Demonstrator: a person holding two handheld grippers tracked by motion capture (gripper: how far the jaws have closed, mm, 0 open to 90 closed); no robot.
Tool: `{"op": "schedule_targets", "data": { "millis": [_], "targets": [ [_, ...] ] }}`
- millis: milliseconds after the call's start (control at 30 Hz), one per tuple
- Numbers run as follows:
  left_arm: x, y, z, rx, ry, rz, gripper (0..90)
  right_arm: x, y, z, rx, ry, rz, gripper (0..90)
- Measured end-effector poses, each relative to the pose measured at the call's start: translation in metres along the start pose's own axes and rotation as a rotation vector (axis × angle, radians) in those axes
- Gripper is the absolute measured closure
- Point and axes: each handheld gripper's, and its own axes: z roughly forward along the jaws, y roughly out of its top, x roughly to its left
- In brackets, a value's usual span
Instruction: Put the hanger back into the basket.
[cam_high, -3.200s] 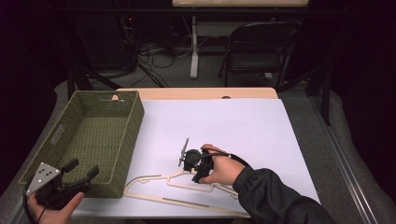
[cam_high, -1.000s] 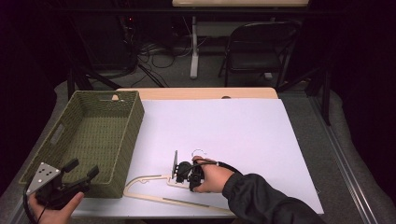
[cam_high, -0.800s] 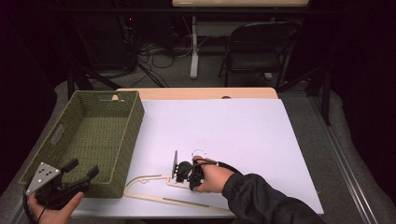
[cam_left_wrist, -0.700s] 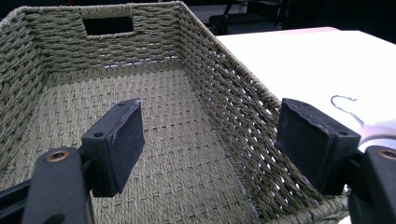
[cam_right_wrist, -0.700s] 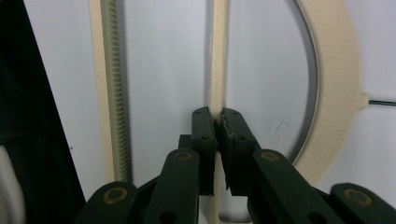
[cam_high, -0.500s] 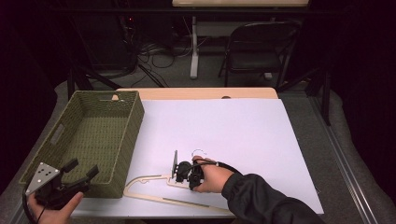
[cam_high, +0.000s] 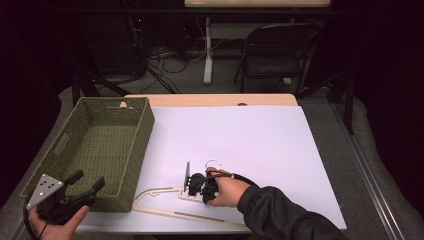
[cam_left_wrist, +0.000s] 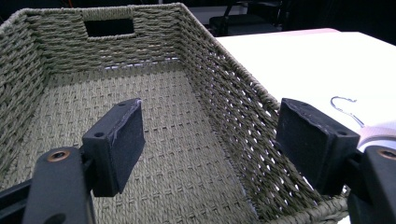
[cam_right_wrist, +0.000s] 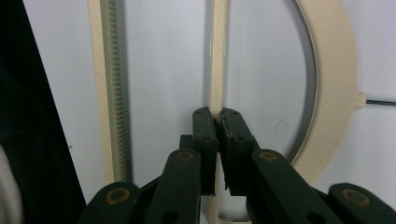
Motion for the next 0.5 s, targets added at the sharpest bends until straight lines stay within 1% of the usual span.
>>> {"op": "schedule_targets", "data": {
  "millis": [33, 133, 267, 300, 333, 433, 467, 500],
  "targets": [
    [-0.001, 0.001, 0.000, -0.002, -0.001, 0.000, 23.4, 0.000, 0.000, -0.001, -0.004, 0.001, 0.000, 85.3],
    [-0.005, 0.004, -0.002, -0.006, -0.012, 0.009, 23.8, 0.000, -0.002, -0.003, -0.017, -0.016, -0.017, 85.3],
    [-0.012, 0.008, -0.002, -0.008, -0.029, 0.028, 24.5, 0.002, -0.007, -0.005, -0.014, -0.038, -0.044, 85.4],
    [-0.014, 0.009, -0.002, -0.005, -0.036, 0.033, 24.8, 0.003, -0.010, -0.008, -0.001, -0.047, -0.058, 85.3],
    [-0.017, 0.011, -0.003, -0.004, -0.045, 0.040, 24.8, 0.003, -0.010, -0.008, -0.001, -0.047, -0.058, 85.3],
    [-0.026, 0.014, -0.002, -0.002, -0.075, 0.057, 26.1, 0.006, -0.017, -0.012, 0.001, -0.070, -0.088, 85.3],
    [-0.029, 0.016, -0.001, 0.003, -0.088, 0.066, 26.7, 0.006, -0.019, -0.013, -0.002, -0.084, -0.104, 85.3],
    [-0.038, 0.018, 0.002, 0.013, -0.115, 0.082, 28.4, 0.008, -0.025, -0.016, -0.010, -0.105, -0.132, 85.3]
  ]
}}
